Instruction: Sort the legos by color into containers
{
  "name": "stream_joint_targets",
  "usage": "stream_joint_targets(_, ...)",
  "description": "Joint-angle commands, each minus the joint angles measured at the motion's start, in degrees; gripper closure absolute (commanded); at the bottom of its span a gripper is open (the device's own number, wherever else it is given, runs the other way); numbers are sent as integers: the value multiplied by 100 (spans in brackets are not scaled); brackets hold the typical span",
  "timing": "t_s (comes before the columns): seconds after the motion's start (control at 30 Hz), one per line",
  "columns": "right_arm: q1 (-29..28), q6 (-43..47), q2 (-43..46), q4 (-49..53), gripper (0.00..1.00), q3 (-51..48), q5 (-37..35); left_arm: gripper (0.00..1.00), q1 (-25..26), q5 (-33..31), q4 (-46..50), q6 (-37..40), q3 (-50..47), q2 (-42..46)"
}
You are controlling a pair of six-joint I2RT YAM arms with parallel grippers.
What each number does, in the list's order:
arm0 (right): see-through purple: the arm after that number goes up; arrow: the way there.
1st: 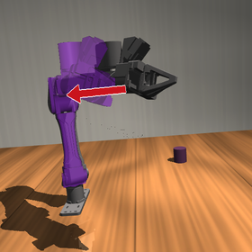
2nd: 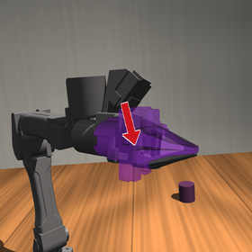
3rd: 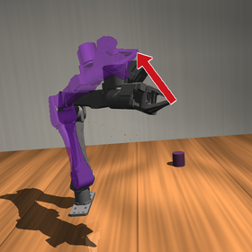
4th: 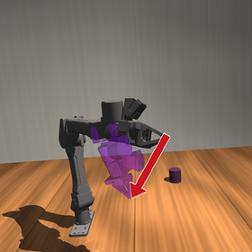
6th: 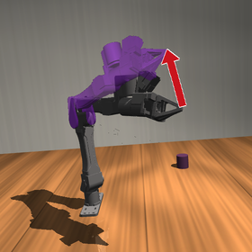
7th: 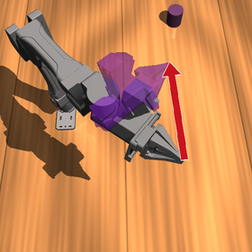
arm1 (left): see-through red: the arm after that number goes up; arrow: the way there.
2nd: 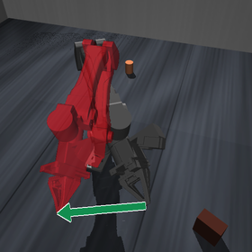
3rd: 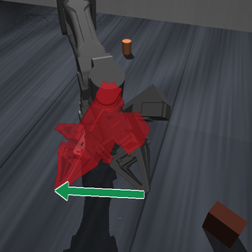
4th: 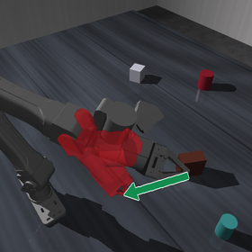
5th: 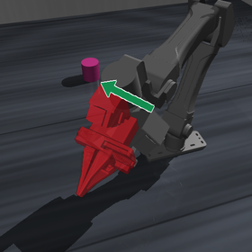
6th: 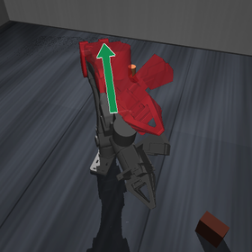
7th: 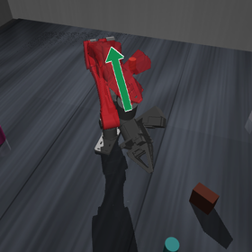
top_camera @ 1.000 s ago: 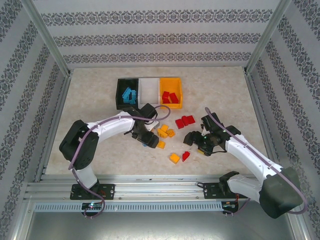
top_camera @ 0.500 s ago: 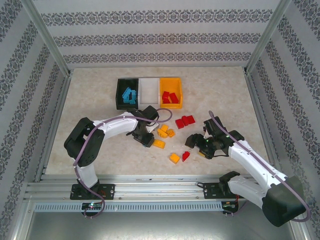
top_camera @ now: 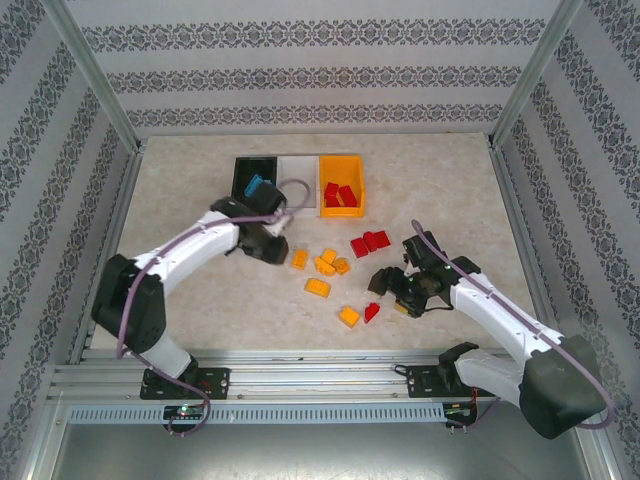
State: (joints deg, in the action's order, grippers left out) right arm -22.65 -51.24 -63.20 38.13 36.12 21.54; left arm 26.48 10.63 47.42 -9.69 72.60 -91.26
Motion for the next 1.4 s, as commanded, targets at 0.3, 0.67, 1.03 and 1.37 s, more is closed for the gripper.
stream_joint_targets(0.3, -238, -70, -226, 66, 23, 638, -263, 73, -1407, -525, 849, -326, 3410, -2274)
stream_joint_targets(0.67, -222, -209, 307, 573, 21, 522, -539, 72, -1593, -562, 936, -399, 4541, -3515)
stream_joint_targets(1.03, -220, -176, 41, 415, 19, 593, -473, 46, -1587, -698, 1000, -385, 4468, -3196)
stream_joint_targets(1.37, -256, -131, -210, 656, 21, 708, -537, 43, -1505, -534, 914, -383, 3573, -1940)
